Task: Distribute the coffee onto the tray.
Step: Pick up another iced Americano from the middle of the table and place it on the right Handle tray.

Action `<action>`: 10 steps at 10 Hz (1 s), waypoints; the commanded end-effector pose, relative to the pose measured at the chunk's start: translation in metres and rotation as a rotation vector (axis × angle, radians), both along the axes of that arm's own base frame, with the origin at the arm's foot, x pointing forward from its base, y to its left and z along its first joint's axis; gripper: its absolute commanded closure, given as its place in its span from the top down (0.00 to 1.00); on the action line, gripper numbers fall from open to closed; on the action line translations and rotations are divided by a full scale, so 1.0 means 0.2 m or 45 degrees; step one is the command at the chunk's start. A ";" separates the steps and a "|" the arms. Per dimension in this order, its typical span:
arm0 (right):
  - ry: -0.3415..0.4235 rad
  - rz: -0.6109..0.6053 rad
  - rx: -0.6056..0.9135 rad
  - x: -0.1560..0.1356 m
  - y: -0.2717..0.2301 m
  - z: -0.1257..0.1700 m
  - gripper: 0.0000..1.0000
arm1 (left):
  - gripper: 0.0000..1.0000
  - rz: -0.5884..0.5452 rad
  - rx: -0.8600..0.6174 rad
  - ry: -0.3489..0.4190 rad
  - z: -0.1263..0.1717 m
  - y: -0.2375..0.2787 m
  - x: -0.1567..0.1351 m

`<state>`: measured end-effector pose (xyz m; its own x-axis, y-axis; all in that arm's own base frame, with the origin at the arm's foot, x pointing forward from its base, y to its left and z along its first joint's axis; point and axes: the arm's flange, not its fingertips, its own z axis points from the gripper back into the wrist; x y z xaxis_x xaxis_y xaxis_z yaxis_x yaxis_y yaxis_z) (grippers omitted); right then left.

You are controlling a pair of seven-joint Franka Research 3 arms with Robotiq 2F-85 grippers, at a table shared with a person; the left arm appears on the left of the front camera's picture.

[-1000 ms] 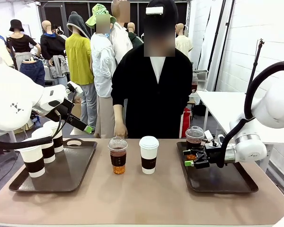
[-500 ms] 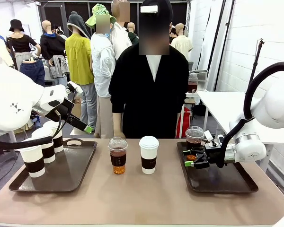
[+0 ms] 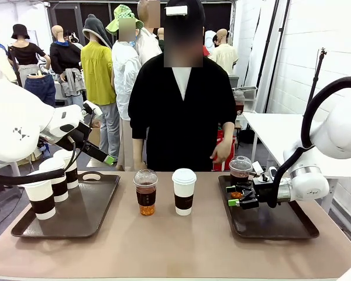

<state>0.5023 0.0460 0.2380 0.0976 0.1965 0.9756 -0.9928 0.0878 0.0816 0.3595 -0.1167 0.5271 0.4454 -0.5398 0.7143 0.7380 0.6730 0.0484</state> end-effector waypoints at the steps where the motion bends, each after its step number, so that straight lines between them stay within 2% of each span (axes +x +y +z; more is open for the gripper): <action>1: 0.000 0.000 0.001 0.00 0.00 0.00 1.00 | 1.00 -0.002 -0.005 0.009 0.00 0.01 0.00; 10: 0.000 0.000 0.001 0.00 0.00 0.00 1.00 | 1.00 -0.002 -0.005 0.009 0.00 0.01 0.00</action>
<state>0.5023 0.0460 0.2380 0.0976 0.1965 0.9756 -0.9928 0.0878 0.0816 0.3595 -0.1167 0.5271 0.4454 -0.5398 0.7143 0.7380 0.6730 0.0484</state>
